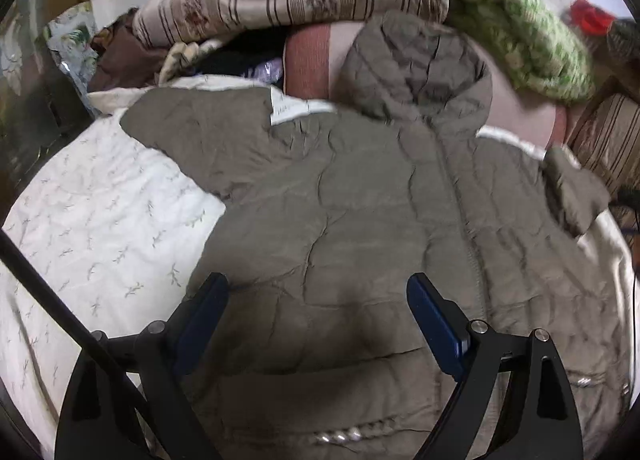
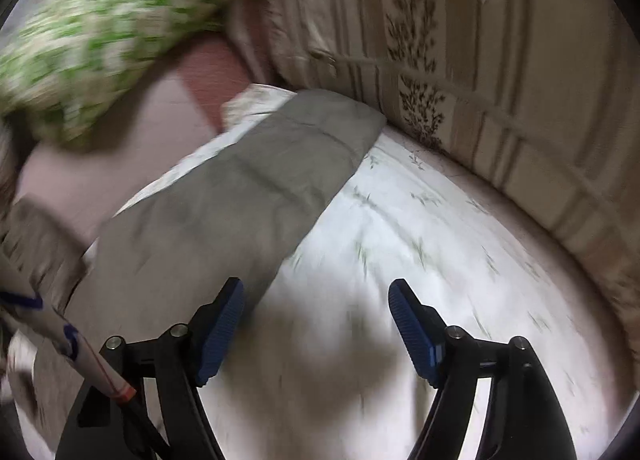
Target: Fold large clothes
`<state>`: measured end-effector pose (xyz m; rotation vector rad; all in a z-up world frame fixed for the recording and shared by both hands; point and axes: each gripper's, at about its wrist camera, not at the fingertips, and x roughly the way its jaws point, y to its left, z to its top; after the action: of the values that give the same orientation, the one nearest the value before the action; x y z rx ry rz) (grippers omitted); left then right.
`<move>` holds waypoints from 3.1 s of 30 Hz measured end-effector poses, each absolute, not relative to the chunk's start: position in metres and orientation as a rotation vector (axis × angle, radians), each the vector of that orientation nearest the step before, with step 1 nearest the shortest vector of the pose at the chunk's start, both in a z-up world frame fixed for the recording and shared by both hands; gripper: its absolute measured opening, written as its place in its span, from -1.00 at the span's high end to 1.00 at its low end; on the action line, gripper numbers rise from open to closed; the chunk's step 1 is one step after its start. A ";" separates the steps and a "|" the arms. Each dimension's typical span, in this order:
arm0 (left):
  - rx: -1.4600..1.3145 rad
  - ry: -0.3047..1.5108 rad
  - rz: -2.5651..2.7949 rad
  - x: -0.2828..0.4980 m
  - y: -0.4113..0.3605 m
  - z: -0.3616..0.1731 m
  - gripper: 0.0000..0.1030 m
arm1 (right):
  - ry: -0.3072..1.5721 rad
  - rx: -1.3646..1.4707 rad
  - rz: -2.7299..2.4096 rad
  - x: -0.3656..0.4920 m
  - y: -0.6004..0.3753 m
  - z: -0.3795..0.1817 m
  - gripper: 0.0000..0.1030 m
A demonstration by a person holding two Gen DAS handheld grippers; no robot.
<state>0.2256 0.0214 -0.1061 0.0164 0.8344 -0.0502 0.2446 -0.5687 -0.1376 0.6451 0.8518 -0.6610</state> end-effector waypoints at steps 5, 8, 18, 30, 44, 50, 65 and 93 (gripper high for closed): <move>-0.026 0.921 -0.061 0.244 0.032 -0.131 -0.75 | 0.850 0.738 -0.705 0.282 -0.606 -0.165 -0.49; -0.072 0.984 -0.070 0.251 0.037 -0.143 -0.75 | 0.839 0.755 -0.727 0.293 -0.614 -0.170 -0.49; -0.110 0.942 -0.046 0.241 0.053 -0.129 -0.75 | 0.839 0.485 -0.677 0.304 -0.576 -0.078 0.84; -0.221 0.799 0.160 0.226 0.135 -0.081 -0.75 | 0.717 0.132 -0.352 0.308 -0.321 0.078 0.85; -0.325 0.763 0.264 0.228 0.196 -0.069 -0.75 | 1.061 0.048 0.069 0.353 -0.065 -0.099 0.60; -0.355 0.801 0.261 0.230 0.198 -0.078 -0.75 | 1.090 0.007 0.056 0.330 -0.057 -0.128 0.22; -0.261 0.875 0.200 0.239 0.160 -0.098 -0.75 | 1.041 0.118 0.109 0.283 -0.073 -0.099 0.02; -0.080 0.848 0.265 0.191 0.151 -0.121 -0.75 | 1.031 0.150 0.055 0.091 -0.145 -0.100 -0.32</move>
<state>0.1909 0.1511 -0.1209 -0.0798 0.8483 0.2646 0.0910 -0.1455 -0.0996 0.1498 1.0308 0.0547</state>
